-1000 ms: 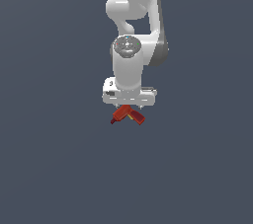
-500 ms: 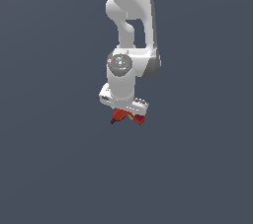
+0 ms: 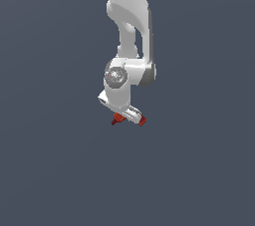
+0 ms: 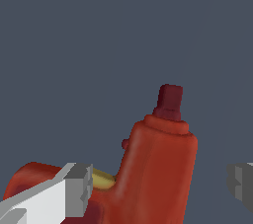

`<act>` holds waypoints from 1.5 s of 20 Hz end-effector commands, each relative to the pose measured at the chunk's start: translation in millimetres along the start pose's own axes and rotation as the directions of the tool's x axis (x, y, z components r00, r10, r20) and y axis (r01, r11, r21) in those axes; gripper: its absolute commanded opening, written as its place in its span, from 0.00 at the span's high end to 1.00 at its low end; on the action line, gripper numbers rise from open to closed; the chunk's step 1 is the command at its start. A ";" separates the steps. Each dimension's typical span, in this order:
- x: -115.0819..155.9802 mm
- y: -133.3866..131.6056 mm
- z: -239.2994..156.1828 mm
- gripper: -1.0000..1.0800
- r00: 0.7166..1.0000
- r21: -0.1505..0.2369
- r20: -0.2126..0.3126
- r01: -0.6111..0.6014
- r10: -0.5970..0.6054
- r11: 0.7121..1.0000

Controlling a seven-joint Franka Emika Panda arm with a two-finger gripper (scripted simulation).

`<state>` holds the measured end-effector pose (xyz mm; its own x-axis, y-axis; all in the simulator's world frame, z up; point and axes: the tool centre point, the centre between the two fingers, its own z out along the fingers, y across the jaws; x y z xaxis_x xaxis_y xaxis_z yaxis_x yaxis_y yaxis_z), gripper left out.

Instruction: Pick up the object and move it to a goal position.

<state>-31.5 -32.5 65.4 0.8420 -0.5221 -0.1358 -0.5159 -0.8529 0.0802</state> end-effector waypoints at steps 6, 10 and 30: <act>1.3 4.9 9.2 0.00 0.999 -0.010 0.007 -0.052 0.052 0.999; 1.1 4.8 12.4 0.00 0.999 -0.009 0.007 -0.047 0.047 0.999; 0.2 5.0 38.1 1.00 0.999 -0.009 0.006 -0.051 0.051 0.999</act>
<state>-40.0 -36.8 28.2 0.8133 -0.5653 -0.1377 -0.5571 -0.8249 0.0960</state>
